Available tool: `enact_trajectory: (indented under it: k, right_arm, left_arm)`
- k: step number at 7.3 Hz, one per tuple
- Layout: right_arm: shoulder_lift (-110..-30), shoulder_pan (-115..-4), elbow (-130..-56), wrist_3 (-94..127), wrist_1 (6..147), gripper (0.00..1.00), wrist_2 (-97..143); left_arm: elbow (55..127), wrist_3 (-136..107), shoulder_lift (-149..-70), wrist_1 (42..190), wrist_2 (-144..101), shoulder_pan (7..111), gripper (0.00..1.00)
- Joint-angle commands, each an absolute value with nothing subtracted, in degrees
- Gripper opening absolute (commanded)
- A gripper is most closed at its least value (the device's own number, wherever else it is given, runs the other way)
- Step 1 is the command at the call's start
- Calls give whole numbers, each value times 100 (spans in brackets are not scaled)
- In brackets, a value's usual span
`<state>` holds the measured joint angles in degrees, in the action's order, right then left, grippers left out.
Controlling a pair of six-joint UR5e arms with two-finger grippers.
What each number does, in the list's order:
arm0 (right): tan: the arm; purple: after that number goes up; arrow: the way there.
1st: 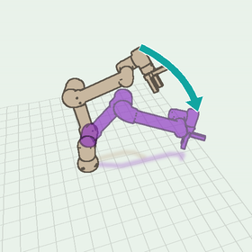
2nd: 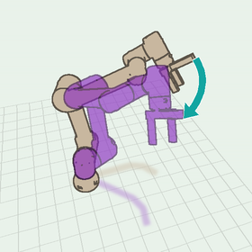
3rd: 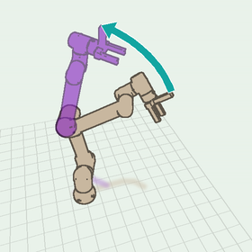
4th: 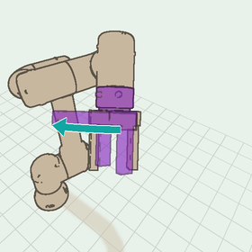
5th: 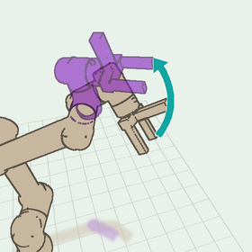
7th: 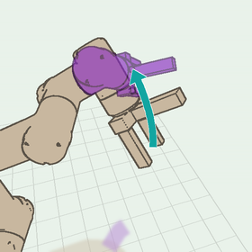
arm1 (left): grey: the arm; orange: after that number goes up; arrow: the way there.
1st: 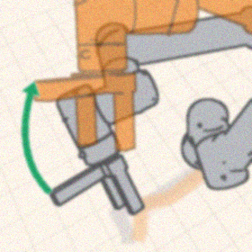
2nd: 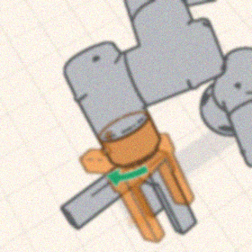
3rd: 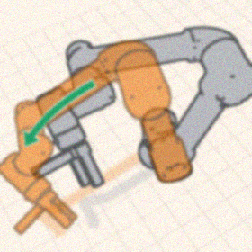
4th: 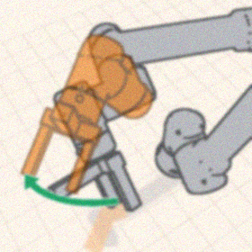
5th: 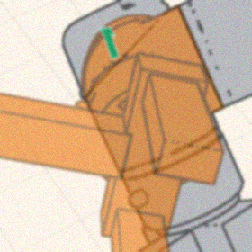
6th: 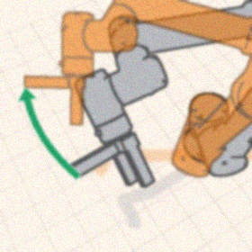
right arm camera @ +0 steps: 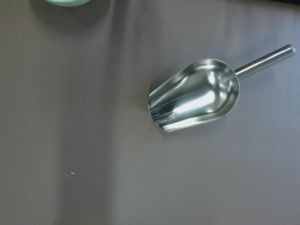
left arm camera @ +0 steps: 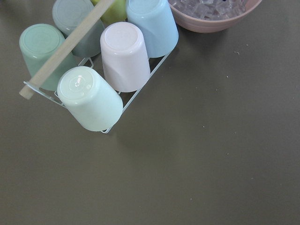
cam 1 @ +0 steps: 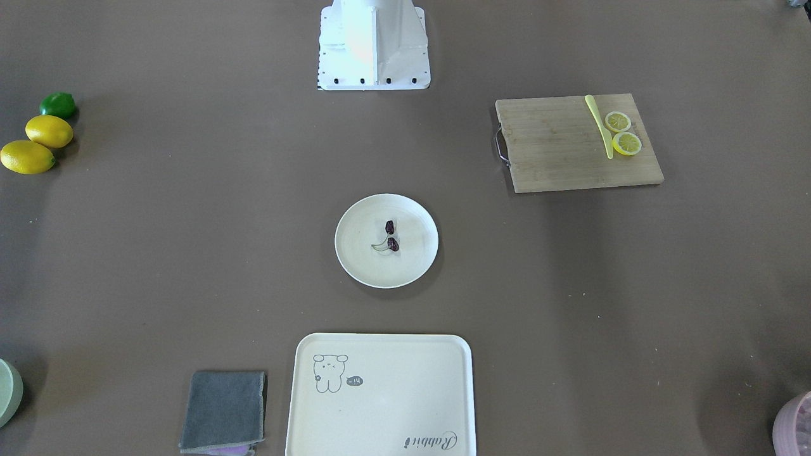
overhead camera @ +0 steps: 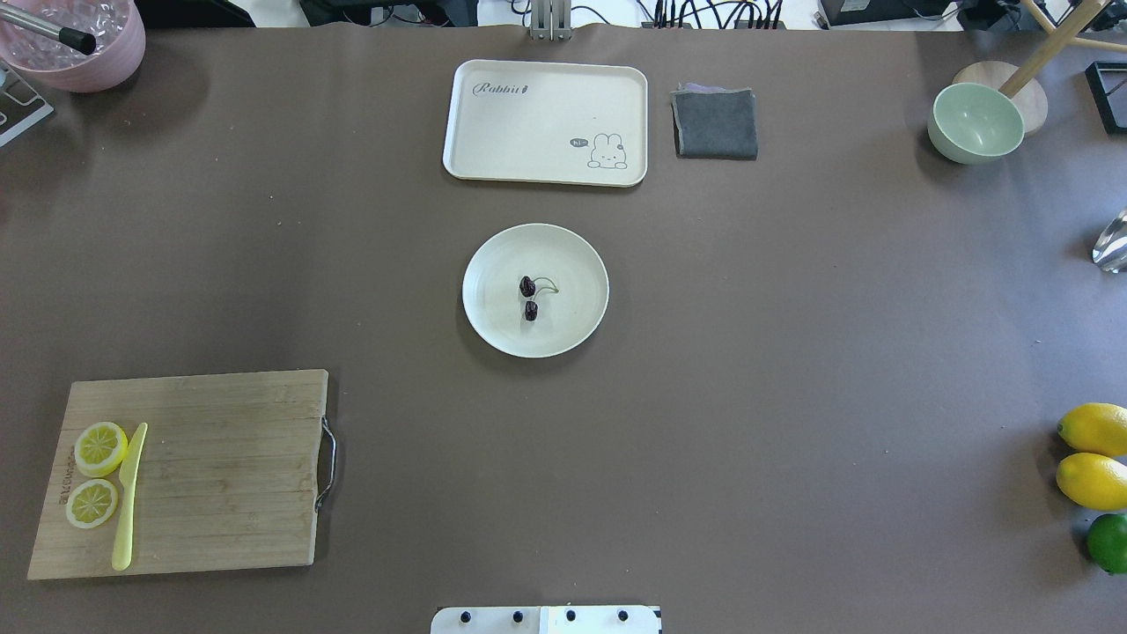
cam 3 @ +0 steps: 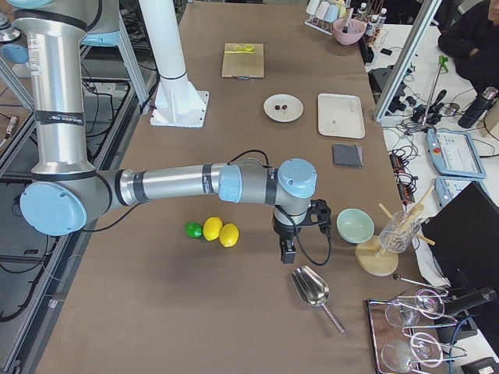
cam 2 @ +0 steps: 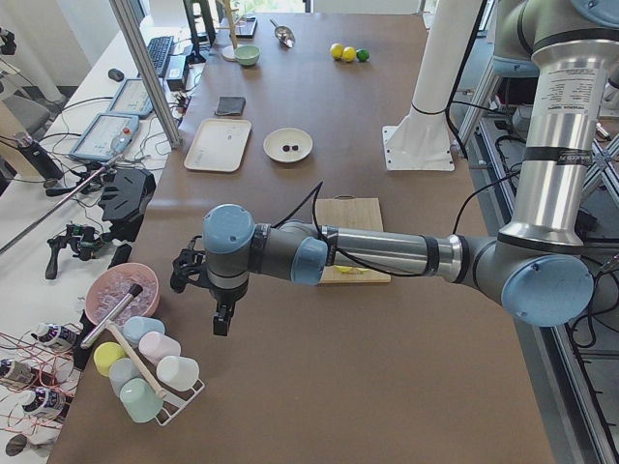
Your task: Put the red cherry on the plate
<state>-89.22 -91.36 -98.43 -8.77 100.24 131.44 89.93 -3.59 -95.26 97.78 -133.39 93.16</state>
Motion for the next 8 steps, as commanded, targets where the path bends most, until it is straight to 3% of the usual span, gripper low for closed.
enact_trajectory:
  k: [1,8]
  right_arm:
    - [-8930,-9114,-9818,-852,10037,100,13096]
    - [-9114,-9114,-9870,-879,9993,100,13105]
  left_arm:
    - [8991,-352,-9554,9747,-13342,9316,98]
    - [9088,-369,-9563,9721,-13342,9316,98]
